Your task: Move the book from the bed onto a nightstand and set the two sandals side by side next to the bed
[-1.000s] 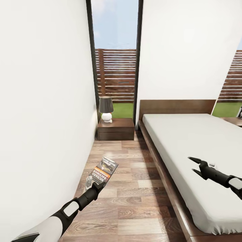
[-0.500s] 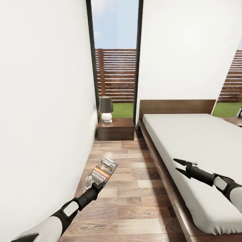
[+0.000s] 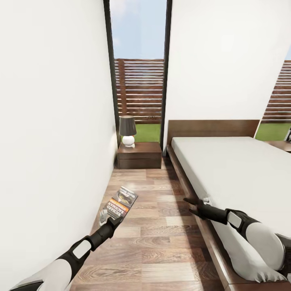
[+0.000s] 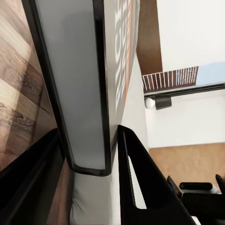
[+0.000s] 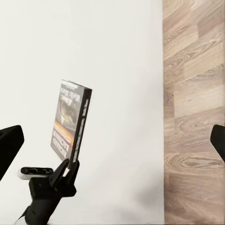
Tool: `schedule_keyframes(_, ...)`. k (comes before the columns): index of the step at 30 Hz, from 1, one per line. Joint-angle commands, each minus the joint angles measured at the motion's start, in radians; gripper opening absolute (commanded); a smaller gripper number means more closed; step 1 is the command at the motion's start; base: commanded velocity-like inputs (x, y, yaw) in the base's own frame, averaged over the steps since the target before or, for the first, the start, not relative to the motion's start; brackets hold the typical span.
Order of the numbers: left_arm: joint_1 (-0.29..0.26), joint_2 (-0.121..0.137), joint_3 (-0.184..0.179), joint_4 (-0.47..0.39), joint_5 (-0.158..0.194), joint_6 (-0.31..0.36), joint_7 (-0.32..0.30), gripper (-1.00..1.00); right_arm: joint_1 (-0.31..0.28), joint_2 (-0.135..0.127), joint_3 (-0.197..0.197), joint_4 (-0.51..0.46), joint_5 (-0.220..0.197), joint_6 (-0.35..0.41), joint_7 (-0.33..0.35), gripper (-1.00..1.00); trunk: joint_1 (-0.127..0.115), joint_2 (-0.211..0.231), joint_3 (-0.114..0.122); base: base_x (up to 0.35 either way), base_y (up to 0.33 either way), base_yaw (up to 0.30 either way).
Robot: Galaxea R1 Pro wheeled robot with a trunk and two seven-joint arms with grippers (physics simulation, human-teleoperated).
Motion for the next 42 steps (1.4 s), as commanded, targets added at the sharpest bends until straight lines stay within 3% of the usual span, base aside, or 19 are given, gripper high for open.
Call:
schedule_keyframes(1,-0.001,0.001,0.005,-0.004,0.0,0.01,-0.002,-1.0,-0.001,0.012,0.001,0.006,-0.011,0.008,-0.013,1.0,0.0,-0.001,-0.001,0.0,0.0,0.0)
schedule_keyframes(4,-0.001,0.007,0.004,-0.016,-0.001,0.009,-0.001,-1.0,0.011,0.054,0.001,0.019,-0.011,-0.009,-0.051,1.0,0.0,-0.001,-0.001,0.0,0.0,0.0)
schedule_keyframes(10,-0.001,0.017,-0.001,-0.023,-0.006,0.009,0.002,-1.0,0.061,0.089,0.001,0.028,-0.014,-0.069,-0.087,1.0,0.0,-0.001,-0.001,0.0,0.0,0.0)
schedule_keyframes(16,-0.001,0.029,-0.021,-0.026,-0.009,0.01,0.001,-1.0,0.122,0.096,0.001,0.03,-0.015,-0.094,-0.109,1.0,0.0,-0.001,-0.001,0.0,0.0,0.0)
schedule_keyframes(19,-0.001,0.027,-0.051,-0.026,-0.009,0.01,0.001,-1.0,0.183,0.097,0.001,0.029,-0.018,-0.11,-0.146,1.0,0.0,-0.001,-0.001,0.0,0.0,0.0)
schedule_keyframes(25,-0.001,0.018,-0.096,-0.026,-0.009,0.013,0.006,-1.0,0.24,0.101,0.001,0.03,-0.018,-0.175,-0.216,1.0,0.0,-0.001,-0.001,0.0,0.0,0.0)
schedule_keyframes(35,-0.001,-0.003,-0.112,-0.026,-0.01,0.011,0.018,-1.0,0.331,0.105,0.001,0.03,-0.017,-0.234,-0.245,1.0,0.0,-0.001,-0.001,0.0,0.0,0.0)
schedule_keyframes(42,-0.001,-0.027,-0.114,-0.032,-0.009,0.006,0.148,-1.0,0.375,0.101,0.0,0.03,-0.021,-0.283,-0.247,1.0,0.0,-0.001,-0.001,0.0,0.0,0.0)
